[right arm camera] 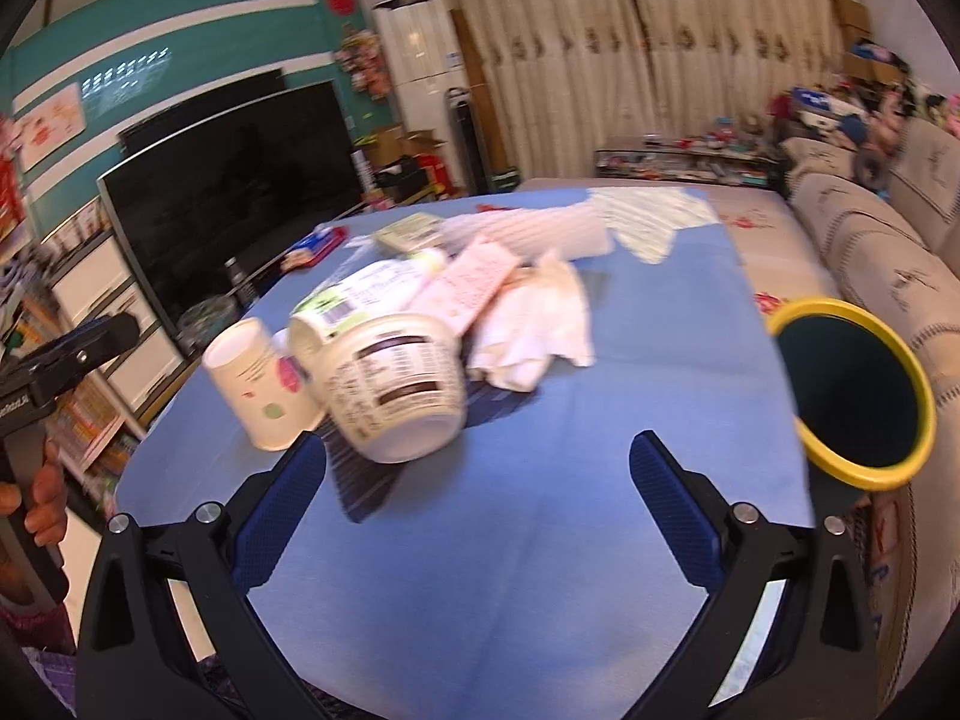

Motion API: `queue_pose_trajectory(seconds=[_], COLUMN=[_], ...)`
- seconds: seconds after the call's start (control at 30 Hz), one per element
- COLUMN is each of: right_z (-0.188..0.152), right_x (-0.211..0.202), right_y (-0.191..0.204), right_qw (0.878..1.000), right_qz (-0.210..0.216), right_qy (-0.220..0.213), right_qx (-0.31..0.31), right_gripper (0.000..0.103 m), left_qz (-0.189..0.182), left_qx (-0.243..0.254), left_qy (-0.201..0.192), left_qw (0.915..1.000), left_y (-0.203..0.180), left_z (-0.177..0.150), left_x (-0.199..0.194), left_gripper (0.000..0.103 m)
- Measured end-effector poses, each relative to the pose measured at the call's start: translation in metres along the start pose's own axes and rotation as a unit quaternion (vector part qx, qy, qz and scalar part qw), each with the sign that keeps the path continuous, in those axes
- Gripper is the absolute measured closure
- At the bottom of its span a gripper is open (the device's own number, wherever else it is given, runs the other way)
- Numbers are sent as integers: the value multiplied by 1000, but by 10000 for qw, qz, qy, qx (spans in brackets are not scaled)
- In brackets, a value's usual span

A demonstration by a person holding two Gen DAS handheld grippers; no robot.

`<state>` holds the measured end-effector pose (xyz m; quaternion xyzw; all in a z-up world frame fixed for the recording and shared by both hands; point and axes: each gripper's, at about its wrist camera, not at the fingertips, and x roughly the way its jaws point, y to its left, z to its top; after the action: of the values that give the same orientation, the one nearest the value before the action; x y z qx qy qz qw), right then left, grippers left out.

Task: Collect trash
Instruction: 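Grasp the white yogurt tub with the right gripper and lift it, then carry the yogurt tub over the yellow bin and release it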

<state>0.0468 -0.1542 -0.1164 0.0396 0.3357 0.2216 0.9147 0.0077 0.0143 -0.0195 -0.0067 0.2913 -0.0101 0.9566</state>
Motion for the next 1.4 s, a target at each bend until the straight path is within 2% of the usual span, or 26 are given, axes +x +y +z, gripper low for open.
queue_pose_trajectory(seconds=[0.1,0.23,0.43,0.63,0.67,0.7,0.73,0.93,1.13,1.3,1.4], right_z=[4,9,16,22,23,24,25,23,22,21,22], right_x=[22,44,74,87,88,89,89,75,40,5,-11], right_y=[11,16,12,7,5,5,3,5,1,-10,-29], right_qw=[9992,9975,9951,9938,9936,9936,9937,9931,9944,9956,9978], right_qz=[213,294,513,727,776,786,787,922,928,881,642], right_qy=[210,409,692,761,753,759,747,678,467,286,140], right_qx=[-260,-502,-489,-358,-313,-290,-267,-250,-213,-147,-11], right_gripper=[6,7,6,7,14,27,27,27,27,27,27], left_qz=[4,21,33,15,16,19,22,25,2,-56,-109], left_qx=[-16,-27,-57,-45,-42,-42,-47,-70,-44,-48,1], left_qy=[46,94,194,286,291,297,298,324,308,357,383], left_qw=[10000,10000,9998,9996,9996,9995,9995,9994,9995,9993,9992], left_y=[2,3,6,5,4,4,4,5,5,2,-4], left_z=[0,0,-1,0,0,0,0,0,1,-1,-3], left_x=[4,8,17,25,25,26,27,30,31,36,38], left_gripper=[4,4,4,4,4,4,4,4,4,4,4])
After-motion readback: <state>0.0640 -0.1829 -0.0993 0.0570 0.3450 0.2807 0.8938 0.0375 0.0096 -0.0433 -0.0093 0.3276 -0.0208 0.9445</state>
